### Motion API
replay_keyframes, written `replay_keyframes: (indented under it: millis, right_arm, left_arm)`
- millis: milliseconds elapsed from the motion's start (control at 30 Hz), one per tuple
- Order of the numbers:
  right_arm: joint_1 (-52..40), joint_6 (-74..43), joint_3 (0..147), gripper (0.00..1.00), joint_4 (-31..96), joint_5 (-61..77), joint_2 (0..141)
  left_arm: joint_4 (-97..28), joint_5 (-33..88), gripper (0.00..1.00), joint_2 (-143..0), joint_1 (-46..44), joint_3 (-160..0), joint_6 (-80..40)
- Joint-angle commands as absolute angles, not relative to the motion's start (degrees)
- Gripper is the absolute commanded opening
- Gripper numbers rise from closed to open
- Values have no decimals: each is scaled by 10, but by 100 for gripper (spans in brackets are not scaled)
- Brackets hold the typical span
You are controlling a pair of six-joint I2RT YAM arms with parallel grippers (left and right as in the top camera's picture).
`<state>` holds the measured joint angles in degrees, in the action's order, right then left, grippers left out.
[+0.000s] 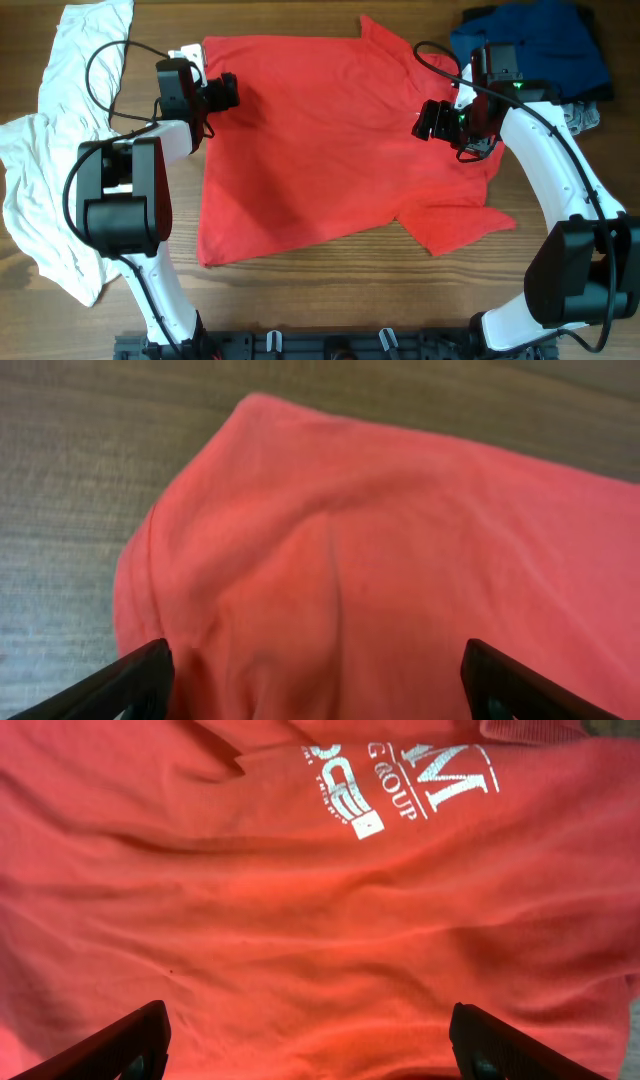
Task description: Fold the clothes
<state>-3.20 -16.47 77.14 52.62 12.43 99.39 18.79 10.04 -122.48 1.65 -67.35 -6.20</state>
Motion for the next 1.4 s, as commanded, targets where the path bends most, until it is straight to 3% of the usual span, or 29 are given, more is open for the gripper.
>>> replay_keyframes:
  millis: [0,67,133,233,400,533,600,667,867,1133,1367]
  right_arm:
    - [-34,-168,779,90,523,117,980]
    - [-34,-168,778,90,520,117,980]
    - [-34,-174,773,90,513,117,980]
    - [-34,-186,760,90,498,117,980]
    - [-34,-186,760,90,501,117,981]
    - [-34,-186,760,90,502,117,981]
    - [-34,-186,760,90,502,117,981]
    - [-34,-186,760,90,504,117,981]
    - [-34,-197,760,90,502,117,981]
    - [-34,-195,760,90,492,110,981]
    - [-34,-180,776,89,481,86,980]
  left_arm:
    - [199,116,92,-1202,16,-675,-46]
    - [181,116,87,-1199,15,-675,-47]
    - [138,116,76,-1200,12,-675,-47]
    - [95,115,49,-1209,4,-675,-47]
    - [96,68,41,-1228,4,-675,-47]
    - [106,-31,44,-1246,10,-675,-46]
    - [127,-55,49,-1257,24,-675,-29]
    - [161,-55,61,-1267,51,-675,-14]
    - [244,-41,78,-1268,121,-675,28]
    - [298,-20,84,-1268,124,-682,83]
    - [176,-1,88,-1170,105,-701,24]
